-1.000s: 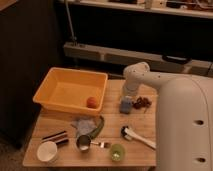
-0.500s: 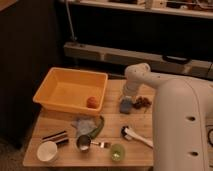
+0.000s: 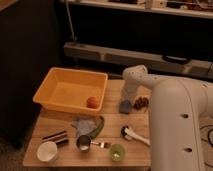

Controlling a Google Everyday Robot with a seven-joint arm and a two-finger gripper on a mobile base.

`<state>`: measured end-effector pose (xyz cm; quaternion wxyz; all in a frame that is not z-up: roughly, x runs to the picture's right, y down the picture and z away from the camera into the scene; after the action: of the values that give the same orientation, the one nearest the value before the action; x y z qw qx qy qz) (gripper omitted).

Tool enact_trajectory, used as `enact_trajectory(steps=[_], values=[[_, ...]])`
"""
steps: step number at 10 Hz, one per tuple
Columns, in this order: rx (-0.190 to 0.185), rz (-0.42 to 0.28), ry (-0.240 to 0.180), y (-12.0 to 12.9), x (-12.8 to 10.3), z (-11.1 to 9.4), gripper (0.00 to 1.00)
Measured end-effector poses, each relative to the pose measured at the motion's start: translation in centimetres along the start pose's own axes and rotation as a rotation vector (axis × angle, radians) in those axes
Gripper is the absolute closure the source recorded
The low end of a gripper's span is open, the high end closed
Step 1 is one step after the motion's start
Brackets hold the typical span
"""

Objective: Place sponge in plastic cup

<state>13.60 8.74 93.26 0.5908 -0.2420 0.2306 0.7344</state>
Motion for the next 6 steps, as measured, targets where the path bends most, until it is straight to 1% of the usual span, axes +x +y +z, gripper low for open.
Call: enact_trajectory(steps=[2, 3, 4, 5, 6], values=[[0.014, -0.01, 0.016, 0.36, 0.53, 0.43, 0.82], [0.015, -0.013, 0.019, 0.7, 0.7, 0.36, 0.94], [0.015, -0.009, 0.019, 0.53, 0.71, 0.35, 0.99], [0.016, -0.009, 0.019, 0.42, 0.75, 0.33, 1.0], [0.011, -0.018, 0.018, 0.89, 1.11, -0.24, 1.0]])
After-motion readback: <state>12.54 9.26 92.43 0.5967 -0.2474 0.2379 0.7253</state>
